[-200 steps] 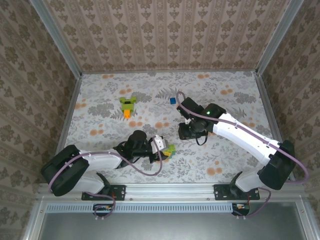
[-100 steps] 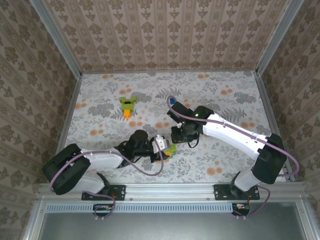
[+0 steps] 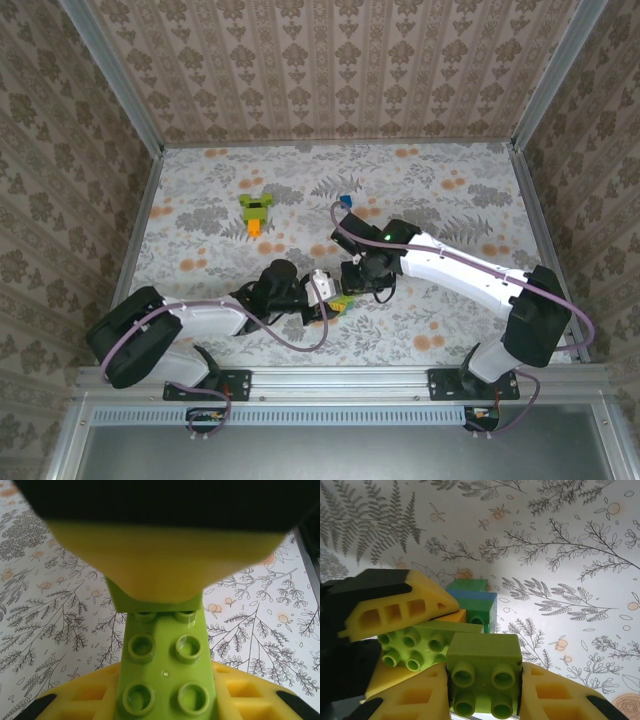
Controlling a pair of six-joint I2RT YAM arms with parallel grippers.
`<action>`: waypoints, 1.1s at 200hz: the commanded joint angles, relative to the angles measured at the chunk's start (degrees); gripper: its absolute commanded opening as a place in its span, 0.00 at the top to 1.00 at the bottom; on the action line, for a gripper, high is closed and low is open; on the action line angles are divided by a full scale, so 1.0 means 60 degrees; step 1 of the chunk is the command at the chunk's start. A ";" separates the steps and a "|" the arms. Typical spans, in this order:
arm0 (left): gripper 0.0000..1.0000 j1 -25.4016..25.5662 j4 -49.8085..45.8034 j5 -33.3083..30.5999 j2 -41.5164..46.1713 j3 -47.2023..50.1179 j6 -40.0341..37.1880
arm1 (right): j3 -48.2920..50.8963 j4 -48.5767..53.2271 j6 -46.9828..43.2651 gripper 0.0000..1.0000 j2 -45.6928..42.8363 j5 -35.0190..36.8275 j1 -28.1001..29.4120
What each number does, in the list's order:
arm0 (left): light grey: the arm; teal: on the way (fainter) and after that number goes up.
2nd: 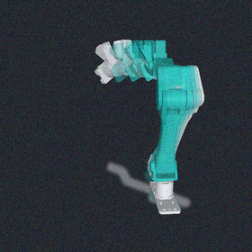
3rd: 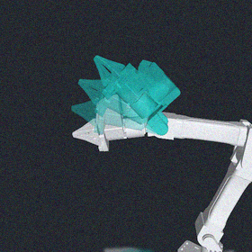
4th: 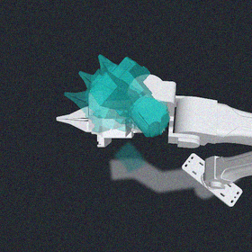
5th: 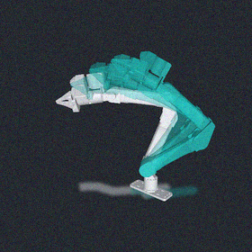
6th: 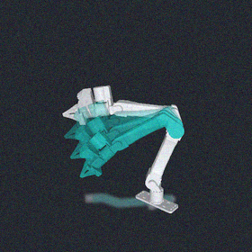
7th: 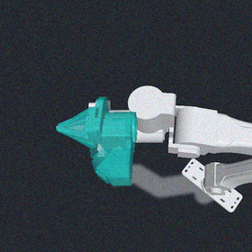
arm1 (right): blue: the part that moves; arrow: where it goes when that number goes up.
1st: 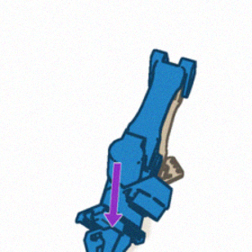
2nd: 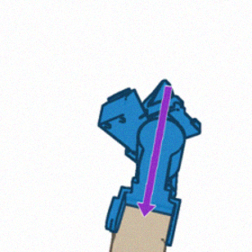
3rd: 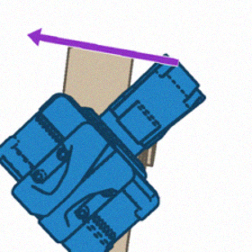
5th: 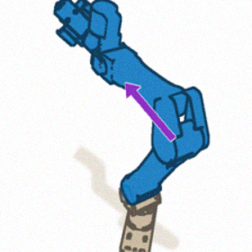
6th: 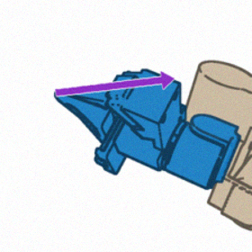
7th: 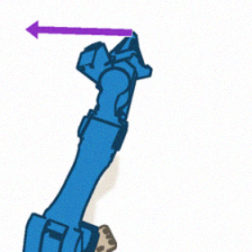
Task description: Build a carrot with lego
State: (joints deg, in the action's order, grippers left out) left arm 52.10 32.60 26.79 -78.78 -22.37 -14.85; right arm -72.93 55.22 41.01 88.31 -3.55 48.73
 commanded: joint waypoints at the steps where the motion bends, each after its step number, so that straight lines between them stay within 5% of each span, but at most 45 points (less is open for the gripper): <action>1: 0.89 0.0070 -0.0570 -0.0171 -0.0228 -0.0091 -0.0275 | 0.0155 -0.0114 0.0243 0.83 0.0185 -0.0107 0.0105; 220: 0.89 0.0129 -0.0713 -0.0334 -0.0643 -0.0284 -0.0367 | -0.0004 0.0891 0.0388 0.83 0.0387 0.0954 0.0217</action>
State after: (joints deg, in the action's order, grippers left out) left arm 52.40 32.64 26.59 -80.79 -24.12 -14.98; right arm -73.34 56.10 42.02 89.23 -0.71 49.69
